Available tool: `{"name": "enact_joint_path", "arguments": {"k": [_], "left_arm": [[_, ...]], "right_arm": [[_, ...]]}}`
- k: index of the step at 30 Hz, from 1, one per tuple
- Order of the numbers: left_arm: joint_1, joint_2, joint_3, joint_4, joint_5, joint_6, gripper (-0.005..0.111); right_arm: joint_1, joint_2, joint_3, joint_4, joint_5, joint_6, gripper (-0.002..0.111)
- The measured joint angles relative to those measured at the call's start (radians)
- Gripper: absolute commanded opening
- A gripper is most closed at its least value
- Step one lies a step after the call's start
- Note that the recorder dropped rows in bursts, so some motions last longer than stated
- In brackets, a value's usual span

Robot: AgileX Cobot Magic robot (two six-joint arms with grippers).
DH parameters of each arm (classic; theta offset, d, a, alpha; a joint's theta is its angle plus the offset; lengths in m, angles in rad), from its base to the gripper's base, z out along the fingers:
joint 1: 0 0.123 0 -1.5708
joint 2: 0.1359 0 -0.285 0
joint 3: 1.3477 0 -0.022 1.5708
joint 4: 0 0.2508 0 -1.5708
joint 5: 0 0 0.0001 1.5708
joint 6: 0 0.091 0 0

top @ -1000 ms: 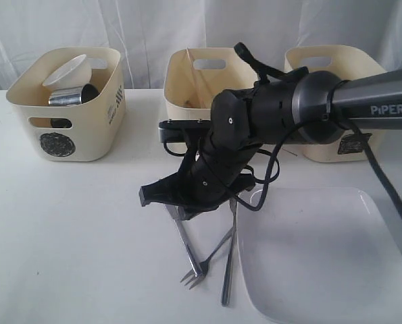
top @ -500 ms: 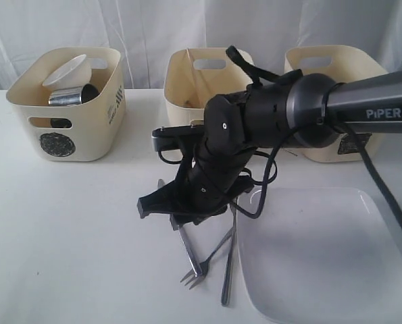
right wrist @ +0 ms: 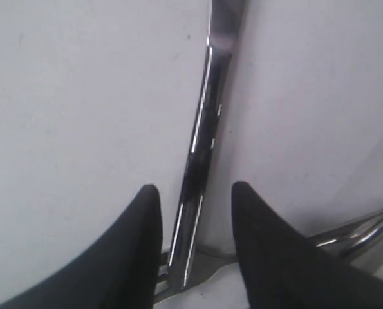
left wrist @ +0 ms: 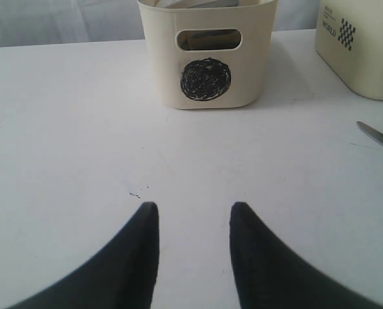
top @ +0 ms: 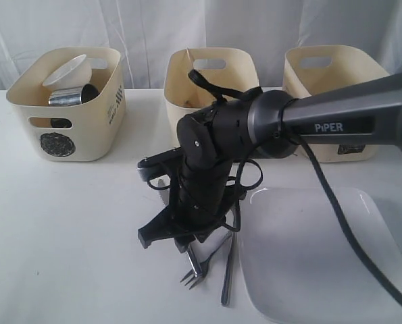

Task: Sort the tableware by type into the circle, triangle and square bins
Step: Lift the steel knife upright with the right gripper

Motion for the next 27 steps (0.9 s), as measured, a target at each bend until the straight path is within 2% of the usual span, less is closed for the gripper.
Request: {"name": "enact_joint_path", "arguments": {"k": [24, 27], "left_arm": [[0.0, 0.0, 0.0, 0.0, 0.0, 0.0, 0.042], [0.0, 0.0, 0.0, 0.0, 0.0, 0.0, 0.042]], "right_arm": [[0.028, 0.078, -0.075, -0.036, 0.051, -0.01, 0.036], [0.028, 0.082, -0.078, -0.036, 0.056, -0.01, 0.032]]}}
